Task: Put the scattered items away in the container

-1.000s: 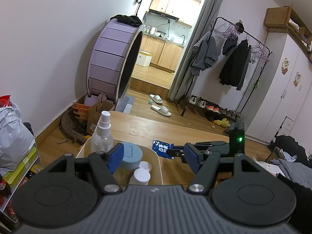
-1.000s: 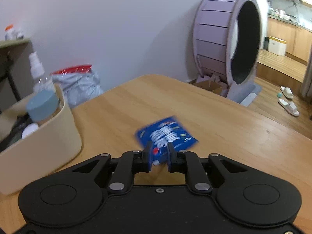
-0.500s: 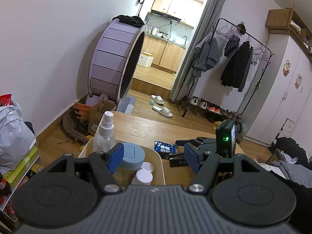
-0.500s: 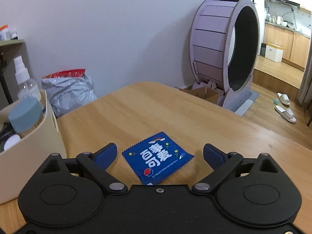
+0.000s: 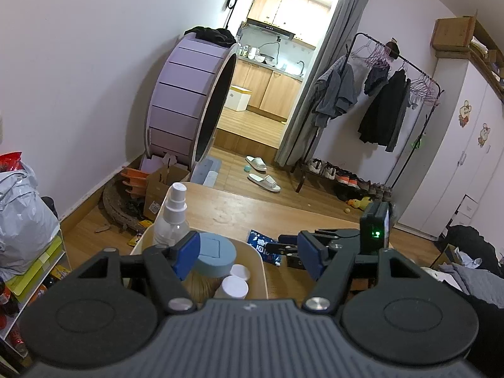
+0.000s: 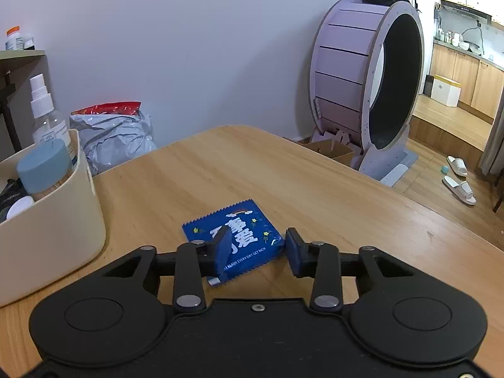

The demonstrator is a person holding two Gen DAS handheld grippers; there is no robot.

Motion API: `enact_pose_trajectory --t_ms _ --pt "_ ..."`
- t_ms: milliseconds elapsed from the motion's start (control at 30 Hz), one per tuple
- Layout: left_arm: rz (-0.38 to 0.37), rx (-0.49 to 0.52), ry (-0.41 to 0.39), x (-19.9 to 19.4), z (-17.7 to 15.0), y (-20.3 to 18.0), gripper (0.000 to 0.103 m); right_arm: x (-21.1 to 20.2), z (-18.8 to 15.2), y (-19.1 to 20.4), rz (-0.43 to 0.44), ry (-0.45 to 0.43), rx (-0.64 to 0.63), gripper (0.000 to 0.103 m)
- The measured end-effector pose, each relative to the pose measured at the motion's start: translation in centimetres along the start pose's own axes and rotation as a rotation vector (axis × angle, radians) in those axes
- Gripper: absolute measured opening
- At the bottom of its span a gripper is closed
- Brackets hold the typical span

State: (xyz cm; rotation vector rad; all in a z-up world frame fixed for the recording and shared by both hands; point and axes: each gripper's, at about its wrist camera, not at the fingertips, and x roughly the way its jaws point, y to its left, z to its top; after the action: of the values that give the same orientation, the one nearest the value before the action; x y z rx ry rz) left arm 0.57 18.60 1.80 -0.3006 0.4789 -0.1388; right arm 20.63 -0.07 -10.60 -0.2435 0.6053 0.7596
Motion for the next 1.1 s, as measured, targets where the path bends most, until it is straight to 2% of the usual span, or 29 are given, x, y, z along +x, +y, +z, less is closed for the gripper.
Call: enact_pose_trajectory --t_ms 67,133,367,500,733,933,1100 --pt "0.0 -0.002 -0.001 0.0 0.0 0.0 0.067 -0.2 -0.1 -0.2 -0.001 -0.004 0.012 0.007" --pt "0.001 0.0 -0.003 -0.1 0.0 -0.1 0.067 -0.5 -0.2 -0.6 0.01 -0.006 0.04 0.001" --pt "-0.004 0.001 -0.002 0.0 0.1 -0.1 0.067 -2.1 0.1 -0.3 0.014 -0.033 0.029 0.0" --pt "-0.007 0.004 0.001 0.1 0.0 -0.1 0.067 -3.2 0.7 -0.2 0.049 -0.034 0.034 0.0" --pt "-0.014 0.012 0.014 0.6 -0.1 -0.3 0.067 -6.5 0.9 -0.2 0.035 -0.116 0.039 0.0" --pt "-0.027 0.027 0.024 0.9 -0.5 -1.0 0.067 -10.3 2.4 0.0 0.041 -0.2 0.04 0.0" --pt "-0.036 0.024 0.027 0.9 -0.6 -1.1 0.067 -11.9 3.2 0.8 0.07 -0.205 0.036 0.0"
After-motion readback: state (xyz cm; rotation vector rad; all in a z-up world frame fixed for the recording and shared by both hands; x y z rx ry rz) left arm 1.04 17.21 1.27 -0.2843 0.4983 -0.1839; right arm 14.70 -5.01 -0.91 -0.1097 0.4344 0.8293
